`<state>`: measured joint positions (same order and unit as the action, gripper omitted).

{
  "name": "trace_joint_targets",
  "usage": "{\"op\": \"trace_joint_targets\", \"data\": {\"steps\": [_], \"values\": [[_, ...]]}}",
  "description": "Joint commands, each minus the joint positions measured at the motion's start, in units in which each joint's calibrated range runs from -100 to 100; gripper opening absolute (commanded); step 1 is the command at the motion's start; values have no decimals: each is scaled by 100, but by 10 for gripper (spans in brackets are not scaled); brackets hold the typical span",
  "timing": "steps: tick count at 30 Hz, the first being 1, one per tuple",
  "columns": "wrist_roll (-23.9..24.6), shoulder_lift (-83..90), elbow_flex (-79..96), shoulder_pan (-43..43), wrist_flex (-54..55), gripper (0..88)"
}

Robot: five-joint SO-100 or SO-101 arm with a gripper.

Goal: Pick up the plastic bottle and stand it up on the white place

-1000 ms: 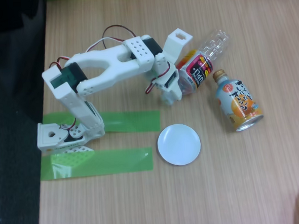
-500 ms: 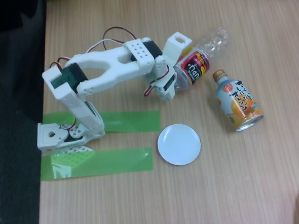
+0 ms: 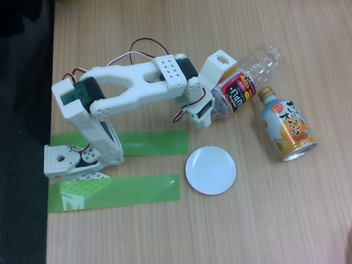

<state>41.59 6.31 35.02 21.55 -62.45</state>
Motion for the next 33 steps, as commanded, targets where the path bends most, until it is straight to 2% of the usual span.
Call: {"op": "trace_joint_targets", "data": {"steps": [1, 10, 20, 27, 33], "values": [[-37, 104, -265, 22, -459, 38], [-37, 104, -2103, 474, -2287, 43], [-52, 104, -3488, 593, -3292, 43], [-771, 549, -3941, 296, -3292, 44], [-1711, 1154, -4014, -111, -3283, 44]]}}
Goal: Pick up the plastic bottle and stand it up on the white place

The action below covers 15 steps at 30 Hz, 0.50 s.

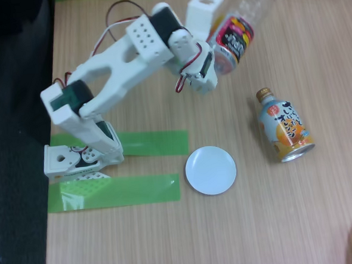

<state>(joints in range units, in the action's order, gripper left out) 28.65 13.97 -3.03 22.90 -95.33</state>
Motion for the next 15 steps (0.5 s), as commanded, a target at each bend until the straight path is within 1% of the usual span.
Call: {"op": "trace_joint_targets", "data": {"steps": [1, 15], "values": [[-590, 463, -209, -357, 5, 44], [-3256, 1295, -218, -1401, 13, 44]]}}
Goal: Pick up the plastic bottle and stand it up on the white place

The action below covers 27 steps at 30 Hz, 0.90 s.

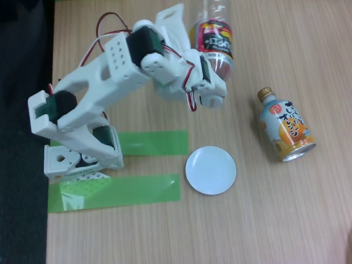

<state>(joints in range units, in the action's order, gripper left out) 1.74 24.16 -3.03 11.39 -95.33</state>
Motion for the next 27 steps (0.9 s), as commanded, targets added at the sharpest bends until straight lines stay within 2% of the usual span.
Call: {"op": "trace_joint_targets", "data": {"steps": [1, 9, 21, 27], "values": [[-759, 344, -227, -339, 13, 44], [-2071, 1326, -227, -1347, 683, 41], [-2790, 2653, 244, -2169, 1301, 41], [-3446, 3561, 1702, -2569, 2692, 40]]}}
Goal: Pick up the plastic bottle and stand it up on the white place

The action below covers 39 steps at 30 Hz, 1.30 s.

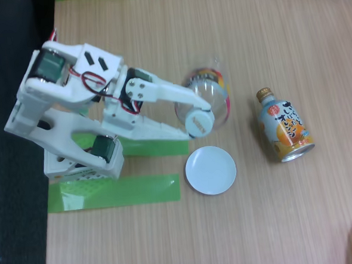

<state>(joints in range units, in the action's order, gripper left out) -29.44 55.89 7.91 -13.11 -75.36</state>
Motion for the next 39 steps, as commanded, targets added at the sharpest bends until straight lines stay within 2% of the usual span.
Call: {"op": "trace_joint_targets", "data": {"steps": [1, 8, 15, 26, 31, 39], "values": [[-475, 572, 925, -118, 961, 40], [-1078, 2294, 3659, -118, 2506, 39], [-1540, 4234, 5561, -52, 2815, 39], [-1645, 4285, 5316, -104, 2841, 39], [-2102, 4285, 5298, -52, 2841, 39], [-2222, 4285, 5352, -52, 2841, 39]]}}
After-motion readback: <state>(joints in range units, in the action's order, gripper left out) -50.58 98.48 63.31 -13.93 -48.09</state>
